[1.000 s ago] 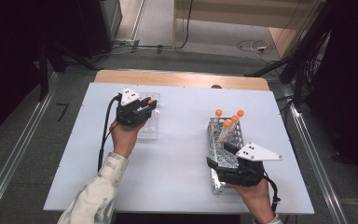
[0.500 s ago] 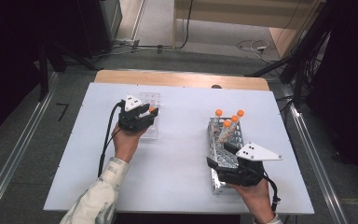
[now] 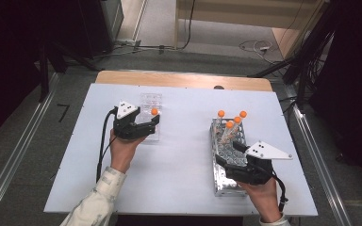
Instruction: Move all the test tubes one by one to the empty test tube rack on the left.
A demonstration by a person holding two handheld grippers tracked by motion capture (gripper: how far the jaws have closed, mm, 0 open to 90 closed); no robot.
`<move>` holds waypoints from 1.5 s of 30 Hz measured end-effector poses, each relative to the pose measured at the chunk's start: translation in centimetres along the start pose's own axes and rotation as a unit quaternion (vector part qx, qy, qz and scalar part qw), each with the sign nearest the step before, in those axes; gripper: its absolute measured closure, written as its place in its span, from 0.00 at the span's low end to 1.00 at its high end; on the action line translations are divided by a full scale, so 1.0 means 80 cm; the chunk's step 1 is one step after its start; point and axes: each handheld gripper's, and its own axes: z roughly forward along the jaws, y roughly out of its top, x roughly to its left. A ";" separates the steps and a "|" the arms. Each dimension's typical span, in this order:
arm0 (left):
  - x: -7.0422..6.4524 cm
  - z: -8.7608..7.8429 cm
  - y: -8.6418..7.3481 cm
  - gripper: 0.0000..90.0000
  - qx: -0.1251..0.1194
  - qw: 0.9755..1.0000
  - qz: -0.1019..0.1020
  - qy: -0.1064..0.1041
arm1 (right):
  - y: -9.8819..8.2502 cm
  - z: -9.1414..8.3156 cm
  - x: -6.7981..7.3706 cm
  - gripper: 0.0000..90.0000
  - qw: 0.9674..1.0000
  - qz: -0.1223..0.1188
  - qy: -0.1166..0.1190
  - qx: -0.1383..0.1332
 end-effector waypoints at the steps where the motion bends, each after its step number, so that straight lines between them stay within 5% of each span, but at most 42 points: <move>1: 0.000 -0.003 -0.001 0.22 -0.001 1.000 -0.002 -0.001 | 0.000 0.000 -0.002 0.24 1.000 0.000 -0.002 -0.002; 9: -0.002 -0.025 -0.014 0.22 -0.014 1.000 -0.013 -0.020 | -0.003 0.001 -0.029 0.26 0.999 0.012 -0.031 -0.001; 21: -0.004 -0.039 -0.022 0.22 -0.013 0.999 -0.010 -0.031 | -0.013 0.018 -0.095 0.31 0.995 0.042 -0.090 -0.002; 32: 0.000 -0.044 -0.024 0.23 -0.017 0.999 -0.013 -0.030 | -0.010 0.045 -0.131 0.50 0.990 0.047 -0.130 0.003; 45: 0.002 -0.044 -0.025 0.23 -0.017 0.999 -0.012 -0.031 | -0.009 0.074 -0.152 0.64 0.992 0.048 -0.116 0.001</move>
